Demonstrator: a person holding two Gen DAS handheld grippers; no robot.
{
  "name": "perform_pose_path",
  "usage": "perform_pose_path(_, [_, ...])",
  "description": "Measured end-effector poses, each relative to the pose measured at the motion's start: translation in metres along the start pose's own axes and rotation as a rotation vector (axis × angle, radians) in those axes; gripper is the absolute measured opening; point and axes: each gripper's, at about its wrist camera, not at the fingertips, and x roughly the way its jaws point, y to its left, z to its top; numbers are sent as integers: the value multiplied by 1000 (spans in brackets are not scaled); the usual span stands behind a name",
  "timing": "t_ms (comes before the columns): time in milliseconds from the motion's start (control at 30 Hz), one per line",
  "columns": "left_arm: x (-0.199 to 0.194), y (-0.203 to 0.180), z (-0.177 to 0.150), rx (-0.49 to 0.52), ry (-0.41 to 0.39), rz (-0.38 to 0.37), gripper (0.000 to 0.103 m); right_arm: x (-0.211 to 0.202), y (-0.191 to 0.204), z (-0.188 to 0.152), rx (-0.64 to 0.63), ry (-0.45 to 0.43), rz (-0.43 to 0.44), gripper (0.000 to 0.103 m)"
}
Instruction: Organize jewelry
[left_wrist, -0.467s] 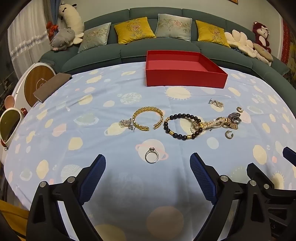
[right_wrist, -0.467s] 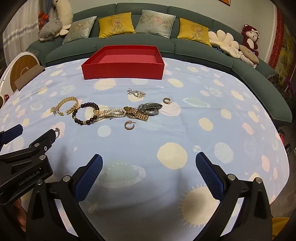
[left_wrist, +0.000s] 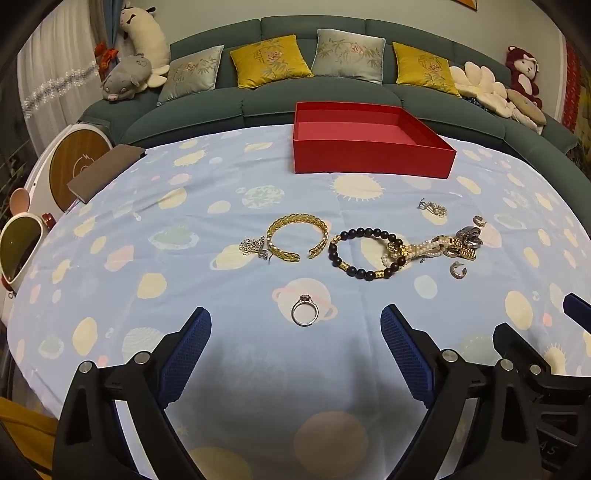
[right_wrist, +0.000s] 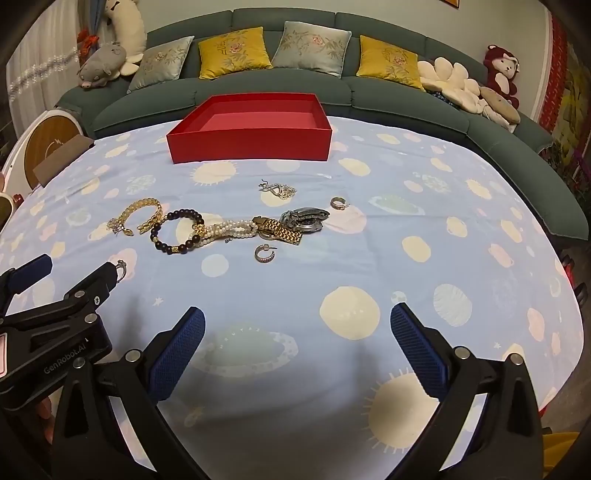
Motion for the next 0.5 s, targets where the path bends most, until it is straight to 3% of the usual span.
perform_pose_path(500, [0,1,-2,-5,6,-8,91,-2,1,3,18,-1,27,98])
